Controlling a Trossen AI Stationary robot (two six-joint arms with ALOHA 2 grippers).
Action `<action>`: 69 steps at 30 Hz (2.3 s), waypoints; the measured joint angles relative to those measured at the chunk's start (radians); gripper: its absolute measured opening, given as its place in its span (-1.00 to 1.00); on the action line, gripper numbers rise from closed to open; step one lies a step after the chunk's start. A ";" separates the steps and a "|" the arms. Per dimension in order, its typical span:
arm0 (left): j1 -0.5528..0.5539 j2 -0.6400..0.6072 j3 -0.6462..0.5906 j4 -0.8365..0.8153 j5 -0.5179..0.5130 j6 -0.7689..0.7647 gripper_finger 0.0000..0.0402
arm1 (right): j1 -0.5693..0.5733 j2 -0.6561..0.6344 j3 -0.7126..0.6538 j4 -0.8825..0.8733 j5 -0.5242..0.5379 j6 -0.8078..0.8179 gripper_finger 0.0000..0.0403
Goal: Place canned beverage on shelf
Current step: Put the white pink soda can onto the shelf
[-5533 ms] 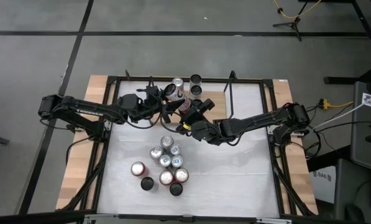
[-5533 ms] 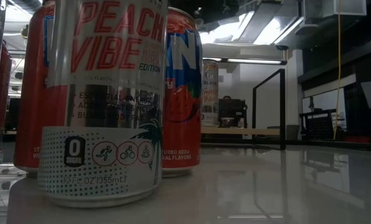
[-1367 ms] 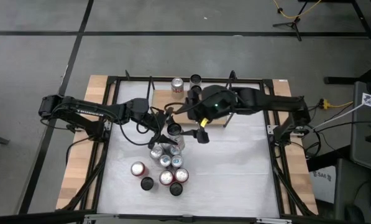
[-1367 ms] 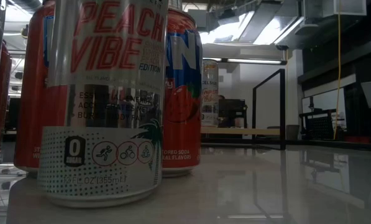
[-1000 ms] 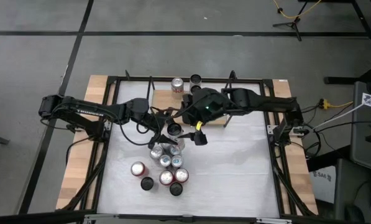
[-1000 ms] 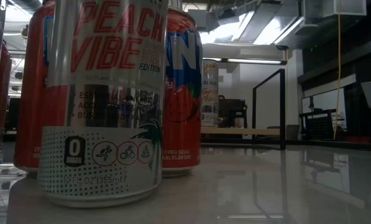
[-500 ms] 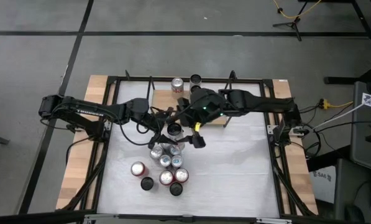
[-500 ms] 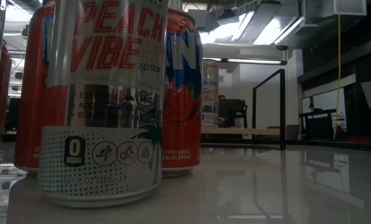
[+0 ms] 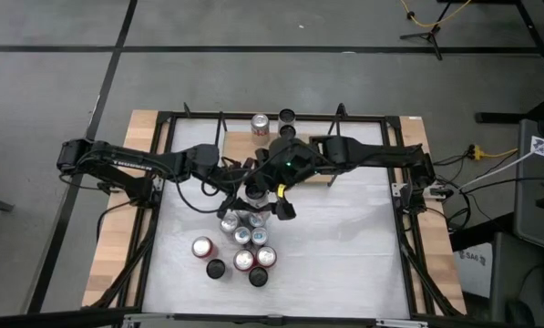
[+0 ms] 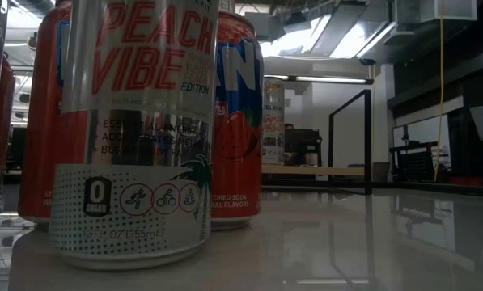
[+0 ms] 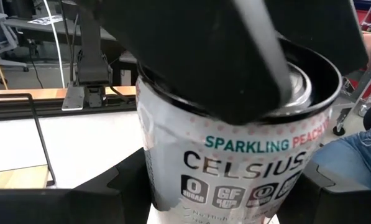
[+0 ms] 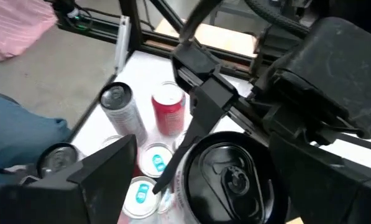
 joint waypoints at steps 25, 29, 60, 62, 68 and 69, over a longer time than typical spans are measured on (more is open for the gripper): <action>-0.003 0.000 0.000 -0.016 0.000 0.000 0.19 | -0.007 0.021 -0.002 -0.034 0.055 -0.028 0.80; -0.003 0.000 0.000 -0.023 0.000 0.000 0.19 | -0.008 0.027 -0.002 -0.063 0.041 -0.027 0.80; -0.002 -0.001 0.000 -0.076 0.054 -0.185 0.19 | -0.006 0.049 -0.001 -0.090 -0.011 -0.151 0.80; -0.002 -0.001 0.000 -0.078 0.054 -0.212 0.19 | -0.006 0.049 -0.001 -0.093 -0.011 -0.153 0.80; -0.002 -0.001 0.000 -0.078 0.055 -0.271 0.19 | -0.006 0.049 -0.001 -0.093 -0.011 -0.178 0.80; -0.002 -0.001 0.000 -0.078 0.057 -0.280 0.19 | -0.006 0.049 -0.001 -0.091 -0.011 -0.182 0.80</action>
